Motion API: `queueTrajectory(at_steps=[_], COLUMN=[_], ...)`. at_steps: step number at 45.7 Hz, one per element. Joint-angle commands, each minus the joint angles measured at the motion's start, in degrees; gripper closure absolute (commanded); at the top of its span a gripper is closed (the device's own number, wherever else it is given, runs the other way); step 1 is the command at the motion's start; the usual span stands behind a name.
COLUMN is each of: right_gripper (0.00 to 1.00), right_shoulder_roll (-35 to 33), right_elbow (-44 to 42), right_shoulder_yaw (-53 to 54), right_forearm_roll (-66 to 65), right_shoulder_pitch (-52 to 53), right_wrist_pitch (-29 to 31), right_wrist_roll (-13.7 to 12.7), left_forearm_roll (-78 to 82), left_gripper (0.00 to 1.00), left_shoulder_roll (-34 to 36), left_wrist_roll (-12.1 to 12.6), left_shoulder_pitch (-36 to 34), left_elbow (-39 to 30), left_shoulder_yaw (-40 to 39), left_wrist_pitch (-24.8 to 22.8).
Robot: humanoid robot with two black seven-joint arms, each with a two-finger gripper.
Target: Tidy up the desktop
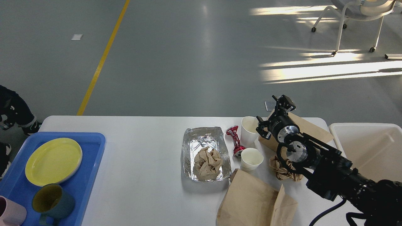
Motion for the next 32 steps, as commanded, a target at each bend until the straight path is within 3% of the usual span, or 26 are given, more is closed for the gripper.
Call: queueTrajectory(at_steps=[1, 7, 32], right_gripper=[0.0, 0.0, 0.0], right_shoulder_roll=[0.0, 0.0, 0.0], right_elbow=[-0.01, -0.01, -0.01], right_shoulder_yaw=[0.0, 0.0, 0.0], right_forearm_roll=[0.0, 0.0, 0.0], right_shoulder_pitch=[-0.01, -0.01, -0.01], right_wrist_pitch=[0.06, -0.03, -0.03], right_wrist_roll=[0.0, 0.0, 0.0], left_forearm_roll=[-0.15, -0.76, -0.41], left_gripper=[0.04, 0.04, 0.04], left_shoulder_roll=[-3.21, -5.06, -7.17], left_wrist_roll=[1.59, 3.87, 3.96], left_shoulder_pitch=[1.88, 1.27, -3.3], left_elbow=[-0.51, -0.6, -0.51], left_shoulder_yaw=[-9.87, -11.46, -10.59], left_wrist_pitch=[-5.12, -5.22, -0.12])
